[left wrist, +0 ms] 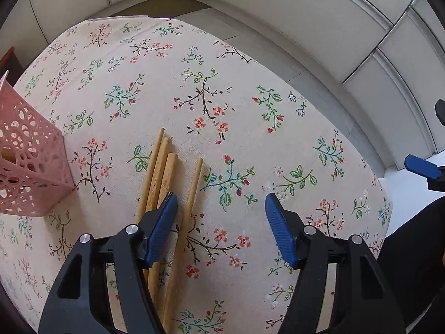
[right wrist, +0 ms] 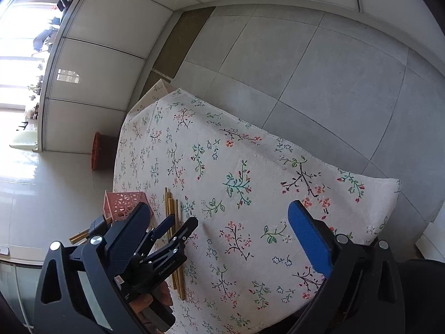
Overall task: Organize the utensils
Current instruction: 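Move the left tool to the remaining wooden chopsticks and close on one, then lower the right tool onto the remaining chopsticks while the left tool holds its chopstick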
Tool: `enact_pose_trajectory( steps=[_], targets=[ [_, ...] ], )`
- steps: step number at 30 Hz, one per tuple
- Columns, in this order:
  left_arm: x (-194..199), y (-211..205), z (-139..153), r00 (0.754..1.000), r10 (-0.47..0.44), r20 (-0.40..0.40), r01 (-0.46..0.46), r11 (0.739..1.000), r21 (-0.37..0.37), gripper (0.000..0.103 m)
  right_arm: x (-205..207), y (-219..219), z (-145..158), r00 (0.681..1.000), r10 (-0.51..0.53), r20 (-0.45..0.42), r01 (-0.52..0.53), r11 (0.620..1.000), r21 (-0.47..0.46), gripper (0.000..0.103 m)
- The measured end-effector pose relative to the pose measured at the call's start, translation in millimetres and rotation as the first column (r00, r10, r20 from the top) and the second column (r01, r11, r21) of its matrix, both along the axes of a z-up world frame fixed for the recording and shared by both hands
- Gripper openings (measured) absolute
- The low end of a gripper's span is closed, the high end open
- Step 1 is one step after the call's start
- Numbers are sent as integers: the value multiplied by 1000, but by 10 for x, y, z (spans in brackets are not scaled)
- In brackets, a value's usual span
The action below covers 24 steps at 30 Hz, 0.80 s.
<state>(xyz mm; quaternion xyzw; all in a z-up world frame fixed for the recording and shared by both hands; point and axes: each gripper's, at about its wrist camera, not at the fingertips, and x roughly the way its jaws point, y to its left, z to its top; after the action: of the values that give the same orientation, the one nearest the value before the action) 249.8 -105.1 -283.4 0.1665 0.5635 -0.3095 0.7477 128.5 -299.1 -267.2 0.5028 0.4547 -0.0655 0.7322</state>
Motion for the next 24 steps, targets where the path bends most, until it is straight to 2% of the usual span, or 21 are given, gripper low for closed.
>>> enact_pose_trajectory(
  steps=[1,4,5,6,7,11,15,19,22,24],
  targets=[
    [-21,-49,-15,1000,-4,10,3,1000,29,59,-1,1,3,1000,1,1,-1,1000,-6,96],
    [-12,-125,-26,999,10,38,-14,993,116,45,4,23,21,1000,11,-1,-11,1000,-27,96],
    [14,-115,-21,999,33,34,-37,992,125,35,14,40,20,1000,18,-5,-18,999,-33,96],
    [39,-105,-14,998,52,30,-56,990,130,18,18,52,15,1000,25,-11,-26,999,-38,96],
    [68,-75,-10,996,81,28,-84,987,139,10,26,70,9,999,32,-20,-33,998,-45,96],
    [-3,58,-12,992,126,24,-128,981,144,5,53,146,6,997,51,-50,-55,994,-99,96],
    [-262,340,39,984,179,23,-180,980,87,4,186,380,0,987,126,-98,-141,976,-167,96],
    [-630,714,365,972,232,38,-231,973,-25,4,491,843,-63,958,239,-159,-267,946,-185,96],
    [-883,976,705,961,266,76,-257,960,-112,4,726,1136,-158,947,254,-197,-290,940,-182,95],
    [-1025,1132,894,951,296,94,-277,945,-175,4,903,1276,-255,941,247,-233,-288,944,-160,84]
  ],
)
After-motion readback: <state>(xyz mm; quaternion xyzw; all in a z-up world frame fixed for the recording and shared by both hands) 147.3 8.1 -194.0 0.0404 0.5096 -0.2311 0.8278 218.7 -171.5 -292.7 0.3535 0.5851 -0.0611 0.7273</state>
